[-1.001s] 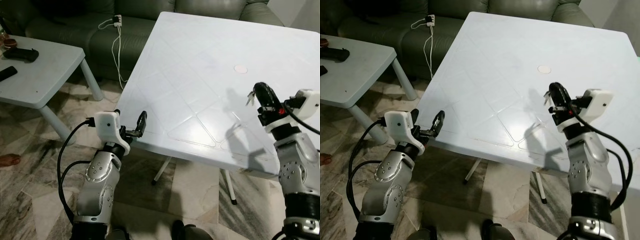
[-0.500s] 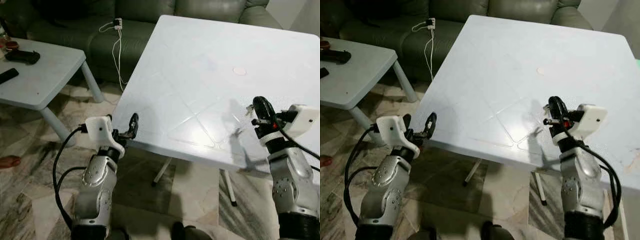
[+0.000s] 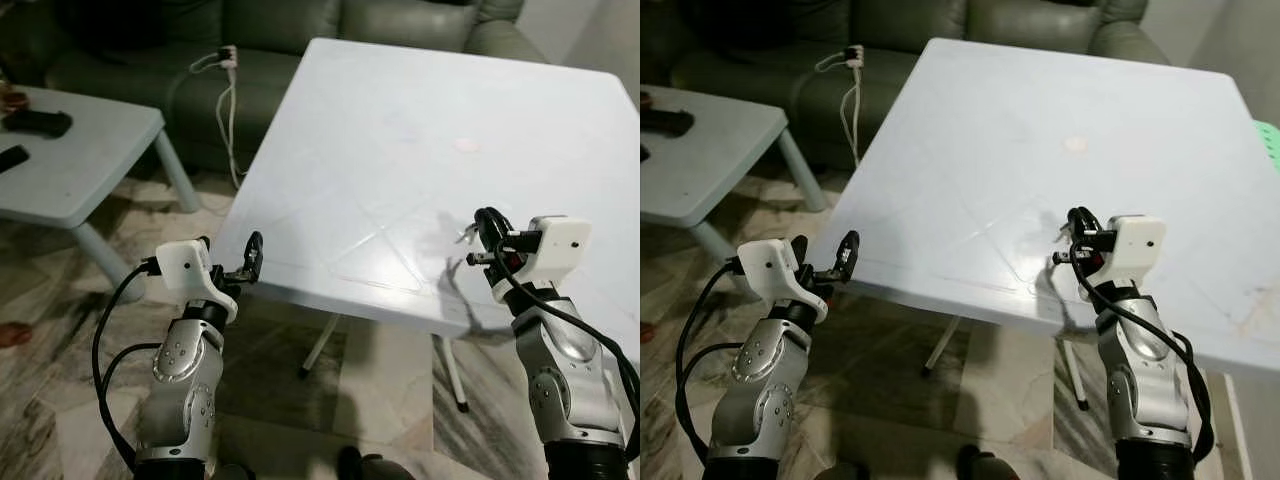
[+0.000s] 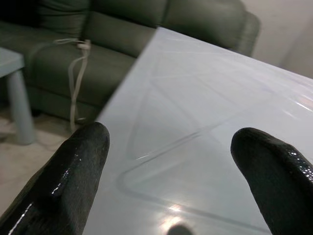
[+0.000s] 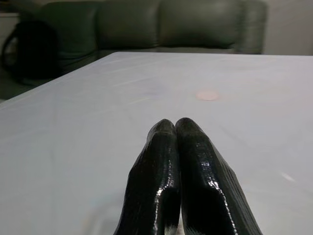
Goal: Hang keys on a hook
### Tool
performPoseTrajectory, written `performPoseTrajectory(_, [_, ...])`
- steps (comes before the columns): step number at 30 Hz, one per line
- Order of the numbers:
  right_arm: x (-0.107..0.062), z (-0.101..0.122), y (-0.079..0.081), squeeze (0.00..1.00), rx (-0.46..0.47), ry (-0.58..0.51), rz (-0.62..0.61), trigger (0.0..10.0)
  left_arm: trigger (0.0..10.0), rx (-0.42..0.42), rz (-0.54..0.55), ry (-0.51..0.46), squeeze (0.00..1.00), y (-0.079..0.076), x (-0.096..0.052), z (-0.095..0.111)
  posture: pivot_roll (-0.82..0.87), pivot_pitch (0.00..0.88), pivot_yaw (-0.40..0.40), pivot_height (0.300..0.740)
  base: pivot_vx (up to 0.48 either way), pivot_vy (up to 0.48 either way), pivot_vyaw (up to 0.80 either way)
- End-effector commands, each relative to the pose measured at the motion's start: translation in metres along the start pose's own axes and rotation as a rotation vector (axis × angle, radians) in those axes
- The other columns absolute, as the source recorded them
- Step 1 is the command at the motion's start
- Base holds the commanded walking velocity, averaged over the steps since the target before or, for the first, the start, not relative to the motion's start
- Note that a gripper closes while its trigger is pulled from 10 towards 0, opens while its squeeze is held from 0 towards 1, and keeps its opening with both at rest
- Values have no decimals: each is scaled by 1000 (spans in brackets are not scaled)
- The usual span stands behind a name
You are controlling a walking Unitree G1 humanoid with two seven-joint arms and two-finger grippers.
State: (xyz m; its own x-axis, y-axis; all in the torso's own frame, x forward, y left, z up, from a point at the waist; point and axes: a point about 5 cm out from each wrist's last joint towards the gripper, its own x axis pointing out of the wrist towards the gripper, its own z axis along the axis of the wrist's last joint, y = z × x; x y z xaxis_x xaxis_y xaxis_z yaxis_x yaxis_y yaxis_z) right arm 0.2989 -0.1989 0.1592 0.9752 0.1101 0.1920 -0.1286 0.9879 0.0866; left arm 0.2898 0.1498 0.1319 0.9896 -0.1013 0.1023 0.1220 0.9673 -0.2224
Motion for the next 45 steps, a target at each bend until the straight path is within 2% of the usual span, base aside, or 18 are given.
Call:
performPoseTrajectory(1, [-3, 3, -3, 0, -23, 4, -10, 10000, 10000, -1, -20, -17, 0, -3, 1, 4, -17, 135, -53, 740, 0, 0, -769])
performPoseTrajectory(9, [-2, 1, -2, 0, -40, 10, -21, 10000, 10000, 3, -26, -25, 0, -4, 6, 7, -19, 130, -47, 740, 0, 0, -770])
performPoseTrajectory(24, [-5, 1, 3, 0, -34, 19, -12, 10000, 10000, -16, 9, -15, 0, -2, 2, 6, -15, 147, -57, 740, 0, 0, -691])
performPoseTrajectory(45, [-8, 2, 6, 0, -20, 21, 5, 10000, 10000, -31, 20, 9, 0, -4, -3, 0, -16, 145, -67, 740, 0, -452, -42])
